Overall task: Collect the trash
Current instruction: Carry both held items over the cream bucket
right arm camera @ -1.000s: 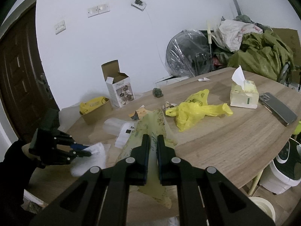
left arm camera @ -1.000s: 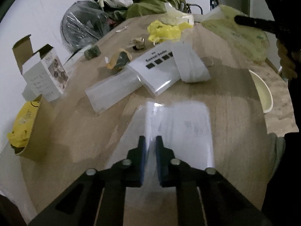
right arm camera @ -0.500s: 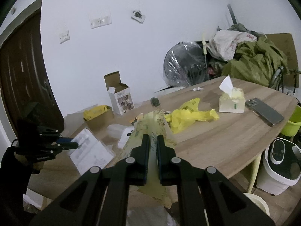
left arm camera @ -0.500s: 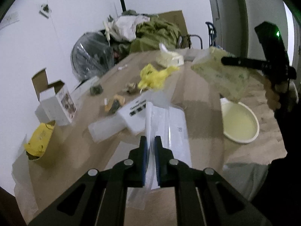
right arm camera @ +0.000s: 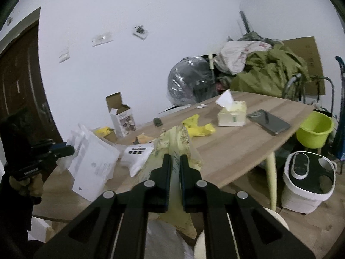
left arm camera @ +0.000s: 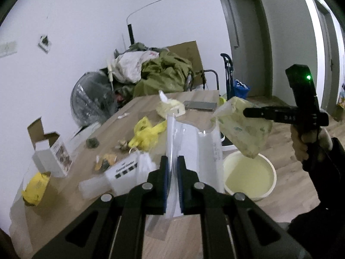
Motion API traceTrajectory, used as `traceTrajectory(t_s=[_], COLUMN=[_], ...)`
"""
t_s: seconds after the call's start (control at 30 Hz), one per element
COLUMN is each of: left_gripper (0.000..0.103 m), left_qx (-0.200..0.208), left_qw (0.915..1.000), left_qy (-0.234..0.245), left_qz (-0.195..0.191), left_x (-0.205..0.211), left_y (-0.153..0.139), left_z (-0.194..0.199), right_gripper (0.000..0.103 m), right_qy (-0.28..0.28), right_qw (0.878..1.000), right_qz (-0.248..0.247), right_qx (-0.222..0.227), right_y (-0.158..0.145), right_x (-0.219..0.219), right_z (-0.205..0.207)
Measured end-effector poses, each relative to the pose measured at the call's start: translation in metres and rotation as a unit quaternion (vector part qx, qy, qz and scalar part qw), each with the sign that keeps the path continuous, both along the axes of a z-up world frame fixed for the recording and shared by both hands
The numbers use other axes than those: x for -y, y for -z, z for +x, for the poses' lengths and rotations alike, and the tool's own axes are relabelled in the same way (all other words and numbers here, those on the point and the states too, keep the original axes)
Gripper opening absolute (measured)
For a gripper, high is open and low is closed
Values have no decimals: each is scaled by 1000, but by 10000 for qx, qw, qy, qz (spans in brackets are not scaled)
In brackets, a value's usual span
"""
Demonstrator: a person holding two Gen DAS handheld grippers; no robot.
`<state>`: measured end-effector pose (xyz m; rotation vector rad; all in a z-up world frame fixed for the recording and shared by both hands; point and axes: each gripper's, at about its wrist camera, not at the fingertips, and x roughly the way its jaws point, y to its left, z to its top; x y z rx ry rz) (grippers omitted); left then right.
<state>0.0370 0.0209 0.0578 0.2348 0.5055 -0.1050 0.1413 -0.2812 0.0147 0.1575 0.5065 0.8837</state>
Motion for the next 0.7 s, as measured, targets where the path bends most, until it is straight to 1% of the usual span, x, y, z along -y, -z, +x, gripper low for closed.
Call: traceTrajectory(t_s=[0.17, 0.3, 0.5, 0.7], left_gripper=[7, 7, 7, 7], left_qx=[69, 76, 63, -193], left_qw=[9993, 9980, 9948, 9908], left_qy=[354, 621, 997, 1286], left_qz=[27, -38, -205, -378], left_x=[31, 53, 83, 108], left_y=[1, 2, 10, 28], left_z=[10, 21, 37, 56], right_gripper=[8, 8, 8, 8], right_qy=[313, 610, 955, 1177], right_qw=[9995, 9977, 9925, 9857], right_qz=[-37, -240, -599, -859], right_qx=[-85, -188, -482, -850], right_y=[8, 22, 52, 89], right_x=[30, 52, 82, 98], right_z=[-1, -1, -4, -1])
